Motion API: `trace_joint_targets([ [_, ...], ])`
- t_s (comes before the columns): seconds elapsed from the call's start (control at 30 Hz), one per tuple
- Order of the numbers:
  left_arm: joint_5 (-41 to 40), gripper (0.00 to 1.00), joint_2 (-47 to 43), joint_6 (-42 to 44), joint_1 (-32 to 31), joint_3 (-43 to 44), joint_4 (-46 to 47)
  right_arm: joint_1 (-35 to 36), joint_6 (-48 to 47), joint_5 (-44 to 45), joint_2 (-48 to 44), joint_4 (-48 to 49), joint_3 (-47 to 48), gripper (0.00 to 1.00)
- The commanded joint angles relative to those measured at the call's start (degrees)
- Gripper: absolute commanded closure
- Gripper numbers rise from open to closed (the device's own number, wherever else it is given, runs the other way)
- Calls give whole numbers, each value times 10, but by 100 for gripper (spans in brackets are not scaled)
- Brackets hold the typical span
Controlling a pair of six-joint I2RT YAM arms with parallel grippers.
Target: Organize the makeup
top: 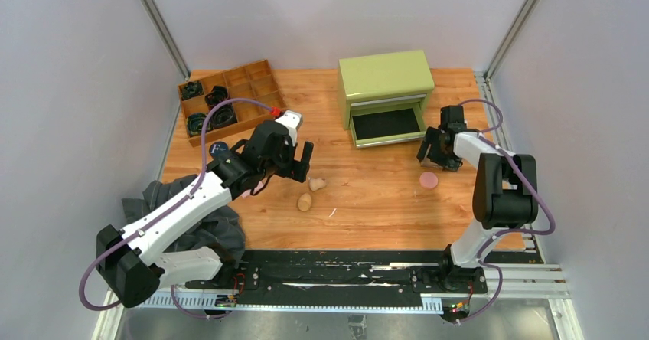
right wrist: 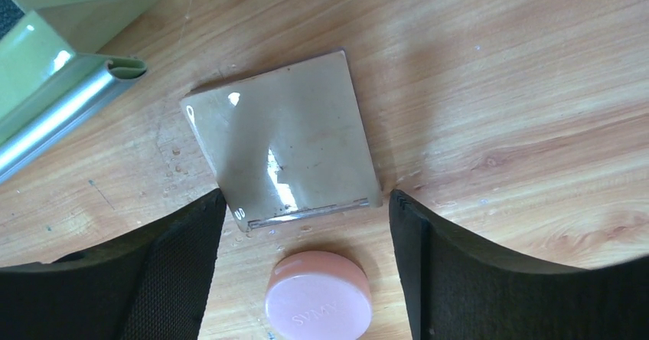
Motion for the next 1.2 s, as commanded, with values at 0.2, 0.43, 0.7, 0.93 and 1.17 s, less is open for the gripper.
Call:
trace_joint_targets([
  [0.2,3,0,-13,-3,4,-1,20,-11,-68,-41,49,-24,31,26],
  [0.43,-8,0,-38,-5,4,-25,21,0,-111,8,73,-57,64,21],
  [0.7,-27,0,-65,-1,4,-41,12,5,-132,-1,92,-58,73,30],
  [0.93,-22,0,-67,0,4,-45,12,6,-100,-12,39,-68,40,55],
  [1.17,-21,1,-58,-4,5,-31,4,6,-75,-30,-81,-88,-6,56],
])
